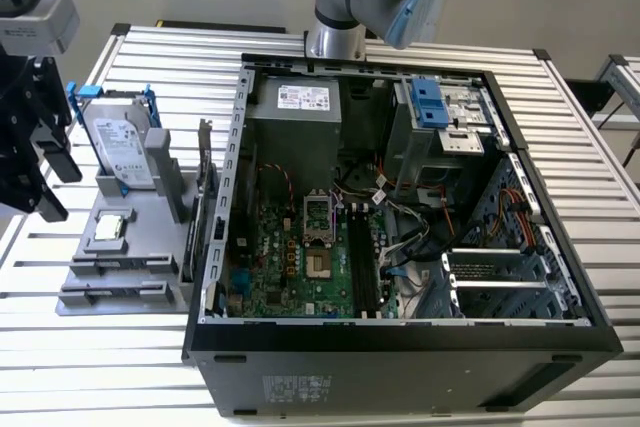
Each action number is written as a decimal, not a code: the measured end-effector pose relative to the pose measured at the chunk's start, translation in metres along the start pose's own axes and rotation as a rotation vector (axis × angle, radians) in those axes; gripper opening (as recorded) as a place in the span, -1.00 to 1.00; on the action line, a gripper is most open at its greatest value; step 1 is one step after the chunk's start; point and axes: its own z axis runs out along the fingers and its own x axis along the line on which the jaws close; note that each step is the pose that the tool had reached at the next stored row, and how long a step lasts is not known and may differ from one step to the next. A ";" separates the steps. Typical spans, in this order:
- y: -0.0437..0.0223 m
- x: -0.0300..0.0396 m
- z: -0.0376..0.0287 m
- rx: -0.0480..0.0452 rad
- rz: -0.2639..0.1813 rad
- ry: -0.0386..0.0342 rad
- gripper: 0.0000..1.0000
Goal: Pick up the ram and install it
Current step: 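Pick up the ram and move it above insertion slot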
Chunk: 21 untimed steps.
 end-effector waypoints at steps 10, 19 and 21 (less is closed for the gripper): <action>-0.0002 -0.0001 0.0034 0.0001 0.000 0.0000 1.00; -0.0003 -0.0001 0.0062 0.0002 0.000 0.0000 1.00; -0.0003 -0.0001 0.0068 0.0002 0.000 0.0000 1.00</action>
